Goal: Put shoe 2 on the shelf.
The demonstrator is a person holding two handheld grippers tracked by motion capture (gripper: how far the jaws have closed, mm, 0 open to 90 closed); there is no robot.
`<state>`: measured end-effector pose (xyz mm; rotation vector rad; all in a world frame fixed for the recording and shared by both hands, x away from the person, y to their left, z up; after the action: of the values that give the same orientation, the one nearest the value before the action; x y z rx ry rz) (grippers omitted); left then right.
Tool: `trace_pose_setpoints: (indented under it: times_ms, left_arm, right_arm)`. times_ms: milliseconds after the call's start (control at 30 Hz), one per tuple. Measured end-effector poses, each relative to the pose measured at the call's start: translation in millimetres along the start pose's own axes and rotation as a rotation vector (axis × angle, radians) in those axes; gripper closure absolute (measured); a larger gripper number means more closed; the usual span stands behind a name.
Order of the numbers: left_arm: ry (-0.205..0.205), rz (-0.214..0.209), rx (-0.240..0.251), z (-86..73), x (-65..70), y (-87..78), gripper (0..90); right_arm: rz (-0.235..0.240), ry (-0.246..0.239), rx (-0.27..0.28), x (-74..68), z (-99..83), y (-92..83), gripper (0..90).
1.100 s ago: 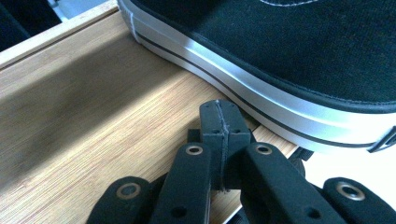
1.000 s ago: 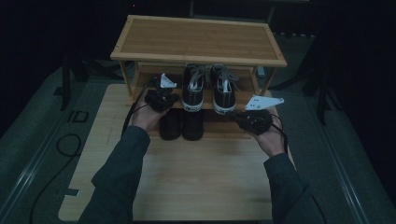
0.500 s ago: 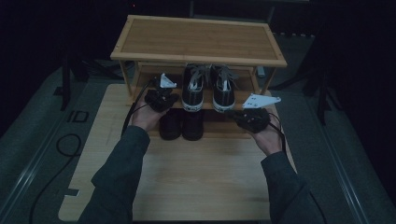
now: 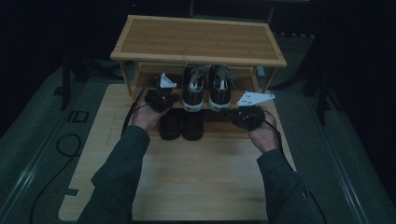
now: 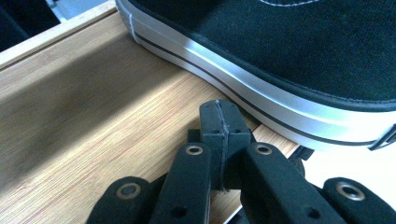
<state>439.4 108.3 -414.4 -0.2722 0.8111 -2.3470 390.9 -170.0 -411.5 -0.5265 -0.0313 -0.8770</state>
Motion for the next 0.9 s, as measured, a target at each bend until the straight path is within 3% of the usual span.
trace_pose_setpoints:
  times_ms: [400, 900]
  left_arm:
    - [-0.003, 0.002, 0.000, 0.1, 0.4, 0.2, 90.0]
    - [-0.005, 0.003, 0.003, -0.2, 0.2, 0.1, 90.0]
  right_arm:
    - [0.017, -0.011, 0.001, -4.8, 7.1, 6.0, 90.0]
    - [0.023, -0.027, -0.029, -9.5, 0.9, 16.5, 90.0]
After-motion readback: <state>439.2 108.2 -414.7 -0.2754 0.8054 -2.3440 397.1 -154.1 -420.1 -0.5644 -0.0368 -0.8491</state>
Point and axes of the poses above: each handheld gripper's, and its own axes: y roughly forward along the jaws, z roughly out of its top, x roughly to its right, the point moved 2 cm from there along y, roughly forward along the jaws, and after that the axes turned 15 degrees about -z, right-handed, at the moved point
